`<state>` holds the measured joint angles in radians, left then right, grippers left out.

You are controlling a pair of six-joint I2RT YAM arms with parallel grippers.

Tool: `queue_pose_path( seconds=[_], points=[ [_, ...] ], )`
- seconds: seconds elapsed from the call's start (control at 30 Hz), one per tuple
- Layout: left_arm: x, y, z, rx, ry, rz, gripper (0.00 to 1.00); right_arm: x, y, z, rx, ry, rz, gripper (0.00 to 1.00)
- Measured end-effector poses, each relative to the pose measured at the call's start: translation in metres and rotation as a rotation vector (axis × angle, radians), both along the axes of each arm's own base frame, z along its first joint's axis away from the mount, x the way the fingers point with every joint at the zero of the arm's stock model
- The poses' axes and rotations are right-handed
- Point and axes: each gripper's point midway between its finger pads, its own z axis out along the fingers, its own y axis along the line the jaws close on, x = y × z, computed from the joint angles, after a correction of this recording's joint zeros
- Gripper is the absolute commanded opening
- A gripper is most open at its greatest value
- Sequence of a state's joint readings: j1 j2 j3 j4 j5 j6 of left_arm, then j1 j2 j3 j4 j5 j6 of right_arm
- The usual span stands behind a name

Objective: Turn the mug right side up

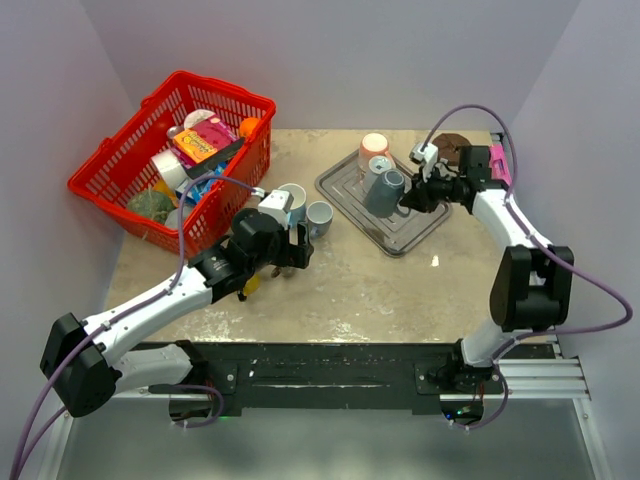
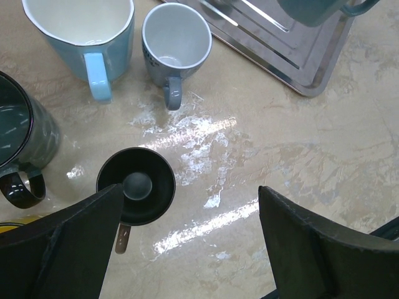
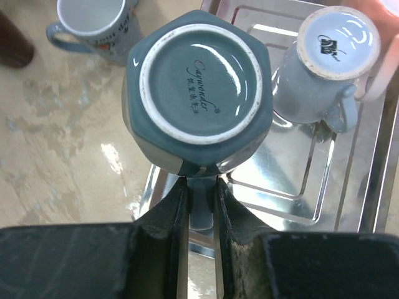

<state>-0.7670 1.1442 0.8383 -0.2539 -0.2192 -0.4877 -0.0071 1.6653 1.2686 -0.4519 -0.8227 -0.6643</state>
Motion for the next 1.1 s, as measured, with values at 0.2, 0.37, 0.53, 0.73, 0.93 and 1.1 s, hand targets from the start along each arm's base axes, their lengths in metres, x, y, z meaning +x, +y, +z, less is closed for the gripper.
queue_pose_path(
  seconds=[0.2,0.37,0.53,0.73,0.93,1.1],
  points=[
    [0.001,-0.005,0.005,-0.024,-0.014,-0.013,0.93,-0.007,-0.003,0.031,0.127,0.014,-0.237,0.00],
    [0.003,-0.012,0.017,-0.068,-0.045,-0.034,0.93,-0.010,0.000,0.074,0.249,0.001,-0.415,0.00],
    [0.003,-0.022,0.029,-0.119,-0.070,-0.072,0.94,-0.014,0.012,0.097,0.361,0.050,-0.521,0.00],
    [0.000,-0.039,0.046,-0.200,-0.095,-0.140,0.94,-0.035,0.039,0.106,0.526,0.160,-0.604,0.00],
    [-0.003,-0.061,0.085,-0.353,-0.132,-0.200,0.95,-0.065,0.066,0.149,0.760,0.179,-0.574,0.00],
    [-0.007,-0.079,0.117,-0.502,-0.144,-0.261,0.95,-0.086,0.090,0.198,0.925,0.148,-0.469,0.00]
  ],
)
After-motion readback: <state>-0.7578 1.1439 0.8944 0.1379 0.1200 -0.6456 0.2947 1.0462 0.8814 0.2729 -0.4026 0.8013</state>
